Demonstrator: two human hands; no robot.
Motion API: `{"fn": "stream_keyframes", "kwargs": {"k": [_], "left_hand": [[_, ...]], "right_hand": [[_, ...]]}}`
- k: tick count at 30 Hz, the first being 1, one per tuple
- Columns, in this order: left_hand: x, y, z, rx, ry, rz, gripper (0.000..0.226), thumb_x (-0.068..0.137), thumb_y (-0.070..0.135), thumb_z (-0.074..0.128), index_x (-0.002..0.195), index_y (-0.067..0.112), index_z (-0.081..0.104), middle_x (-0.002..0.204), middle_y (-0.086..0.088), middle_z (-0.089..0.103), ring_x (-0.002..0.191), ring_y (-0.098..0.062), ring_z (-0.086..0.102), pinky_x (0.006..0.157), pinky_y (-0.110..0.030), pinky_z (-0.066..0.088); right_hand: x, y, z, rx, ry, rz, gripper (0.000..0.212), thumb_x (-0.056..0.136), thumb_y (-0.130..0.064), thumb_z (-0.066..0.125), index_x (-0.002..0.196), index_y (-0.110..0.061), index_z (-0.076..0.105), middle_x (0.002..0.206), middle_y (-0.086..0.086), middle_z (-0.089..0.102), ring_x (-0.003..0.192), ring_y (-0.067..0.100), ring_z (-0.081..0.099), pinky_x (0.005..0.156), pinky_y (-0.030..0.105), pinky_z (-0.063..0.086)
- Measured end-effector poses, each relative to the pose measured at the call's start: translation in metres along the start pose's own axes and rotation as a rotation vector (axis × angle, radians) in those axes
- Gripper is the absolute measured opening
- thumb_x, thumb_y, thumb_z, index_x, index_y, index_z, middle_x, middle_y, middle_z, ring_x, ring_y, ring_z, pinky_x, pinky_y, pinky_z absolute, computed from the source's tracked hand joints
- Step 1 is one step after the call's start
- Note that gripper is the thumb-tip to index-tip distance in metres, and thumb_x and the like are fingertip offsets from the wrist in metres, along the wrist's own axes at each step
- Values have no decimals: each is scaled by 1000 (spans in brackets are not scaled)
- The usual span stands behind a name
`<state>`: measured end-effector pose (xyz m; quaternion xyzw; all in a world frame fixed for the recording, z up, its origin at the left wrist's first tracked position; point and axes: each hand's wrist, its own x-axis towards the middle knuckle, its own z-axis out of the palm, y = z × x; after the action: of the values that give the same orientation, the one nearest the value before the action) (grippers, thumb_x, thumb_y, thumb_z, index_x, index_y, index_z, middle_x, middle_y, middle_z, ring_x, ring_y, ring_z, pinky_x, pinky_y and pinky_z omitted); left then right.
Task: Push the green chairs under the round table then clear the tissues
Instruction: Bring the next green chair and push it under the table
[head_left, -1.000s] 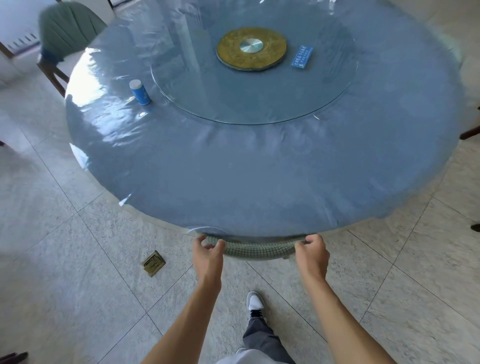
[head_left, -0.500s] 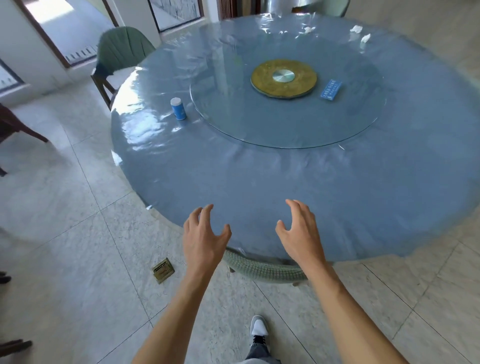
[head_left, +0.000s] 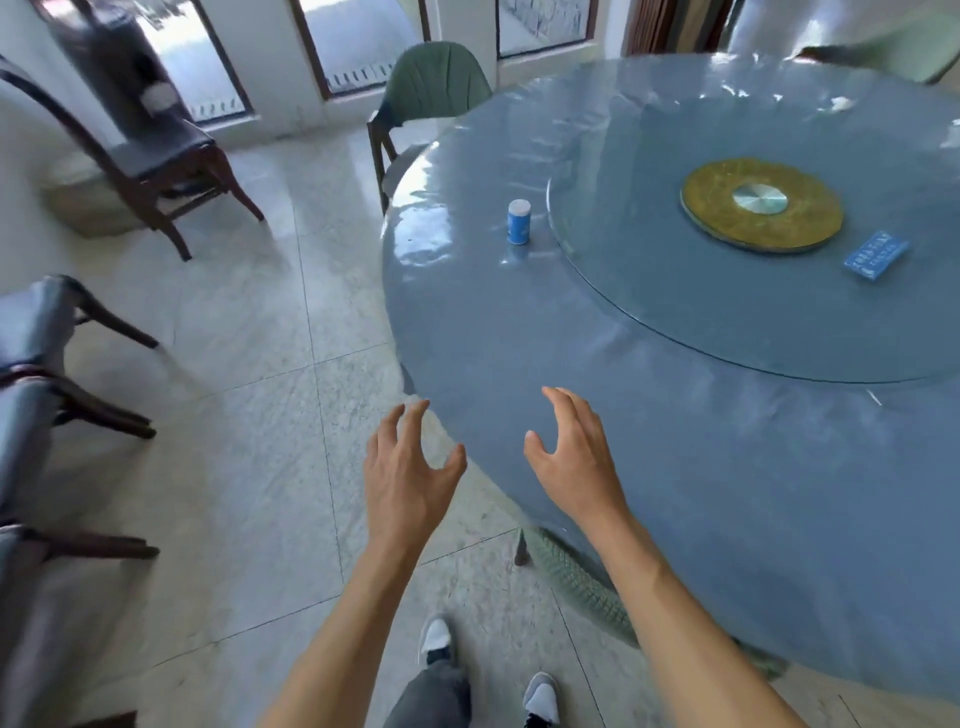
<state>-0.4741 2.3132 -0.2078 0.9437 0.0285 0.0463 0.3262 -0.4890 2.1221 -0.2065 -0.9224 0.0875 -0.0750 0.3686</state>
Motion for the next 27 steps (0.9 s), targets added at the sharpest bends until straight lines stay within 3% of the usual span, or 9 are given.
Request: {"fn": "stream_keyframes", "kwargs": {"k": [10, 17, 27], "left_hand": [[108, -101, -56, -62, 63, -148, 66, 83, 38, 71, 143, 25, 44, 149, -7, 43, 137, -26, 38, 109, -46, 39], [199, -151, -96, -80, 86, -171, 67, 84, 41, 68, 144, 28, 42, 151, -6, 40, 138, -26, 36, 109, -46, 40], [307, -194, -127, -43, 131, -179, 67, 85, 42, 68, 145, 29, 40, 152, -8, 39, 137, -27, 36, 109, -47, 39]], "right_hand": [[104, -96, 114, 16, -148, -94, 57, 91, -21, 59, 145, -13, 41, 149, 5, 40, 136, 23, 36, 111, 34, 32], [175, -171, 185, 23, -189, -130, 57, 90, -21, 58, 144, -16, 41, 147, 2, 41, 133, 21, 39, 106, 27, 29], [271, -225, 247, -18, -263, -184, 57, 90, -22, 59, 144, -15, 41, 150, 3, 40, 138, 21, 36, 112, 34, 31]]}}
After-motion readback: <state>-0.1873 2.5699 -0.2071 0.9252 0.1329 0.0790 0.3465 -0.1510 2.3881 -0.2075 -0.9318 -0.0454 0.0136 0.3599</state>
